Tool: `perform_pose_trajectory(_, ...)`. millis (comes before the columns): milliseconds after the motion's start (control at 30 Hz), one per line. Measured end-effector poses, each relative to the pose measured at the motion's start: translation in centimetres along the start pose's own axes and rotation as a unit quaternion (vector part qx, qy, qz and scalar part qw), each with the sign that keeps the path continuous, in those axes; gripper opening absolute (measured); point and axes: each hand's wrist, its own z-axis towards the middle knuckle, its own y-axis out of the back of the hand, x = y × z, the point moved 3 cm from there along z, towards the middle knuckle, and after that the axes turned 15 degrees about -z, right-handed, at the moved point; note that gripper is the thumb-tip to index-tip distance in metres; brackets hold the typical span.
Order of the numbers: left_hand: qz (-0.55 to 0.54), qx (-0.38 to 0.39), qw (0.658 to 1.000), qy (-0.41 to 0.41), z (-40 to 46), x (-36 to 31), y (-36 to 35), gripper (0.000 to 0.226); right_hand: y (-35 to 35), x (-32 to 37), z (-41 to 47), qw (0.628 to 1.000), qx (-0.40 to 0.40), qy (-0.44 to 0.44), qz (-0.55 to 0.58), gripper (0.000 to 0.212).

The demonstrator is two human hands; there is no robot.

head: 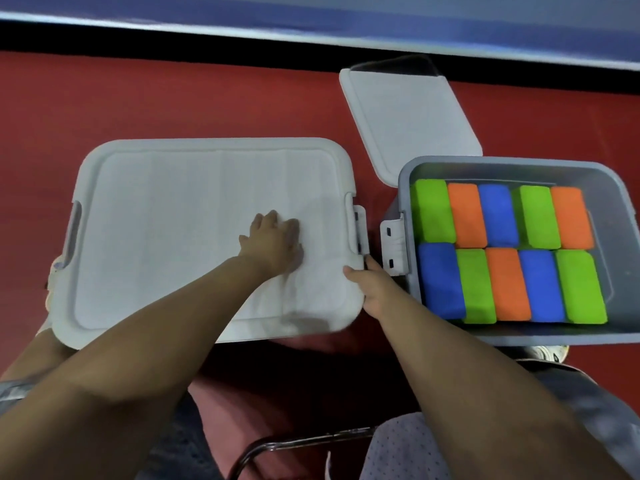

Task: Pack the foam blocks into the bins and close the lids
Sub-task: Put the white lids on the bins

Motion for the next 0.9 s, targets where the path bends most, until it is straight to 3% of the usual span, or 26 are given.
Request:
perform_pose_trajectory(100,-0.008,0.005,0.999,0.032,0.2,1.3,0.9,0.047,-3.1,0.5,0.6,0.999,0.029,0.012,-0.033,0.058)
perform_pose_trajectory(200,-0.018,0.02,0.999,0.047,-0.2,2.4,1.8,0.057,-5.1,2.0,1.8,0.997,0.054,0.018,-0.046,0.088)
perform_pose_trajectory(300,-0.04,0.023,0.998,0.046,-0.6,2.8,2.2,0.068,-5.4,2.7,3.0,1.0,-0.004,0.007,-0.02,0.11)
perform_pose_trajectory(400,-0.03,0.029,0.997,0.069,-0.4,2.8,1.9,0.061,-5.0,2.3,3.3,0.998,-0.053,-0.032,0.02,0.127)
perform_pose_trajectory(467,-0.015,0.019,0.998,0.056,-0.4,2.7,1.6,0.054,-4.9,2.4,2.6,0.997,-0.023,-0.049,0.062,0.115)
perform_pose_trajectory(533,-0.005,0.023,0.998,0.055,-0.3,2.8,1.0,0.047,-4.8,2.7,2.2,0.998,0.001,-0.03,0.059,0.077)
perform_pose_trajectory(600,0.003,0.025,0.998,0.063,-0.3,2.8,0.5,0.048,-4.5,2.8,2.1,0.999,-0.034,0.014,0.026,0.053)
perform_pose_trajectory(733,0.007,0.016,0.997,0.071,-0.4,2.5,0.3,0.055,-5.0,3.7,2.0,0.967,-0.115,0.115,-0.197,0.056)
perform_pose_trajectory(900,-0.011,0.039,0.994,0.098,-0.2,2.2,0.6,0.048,-5.9,3.9,1.4,0.909,-0.146,0.13,-0.367,0.067)
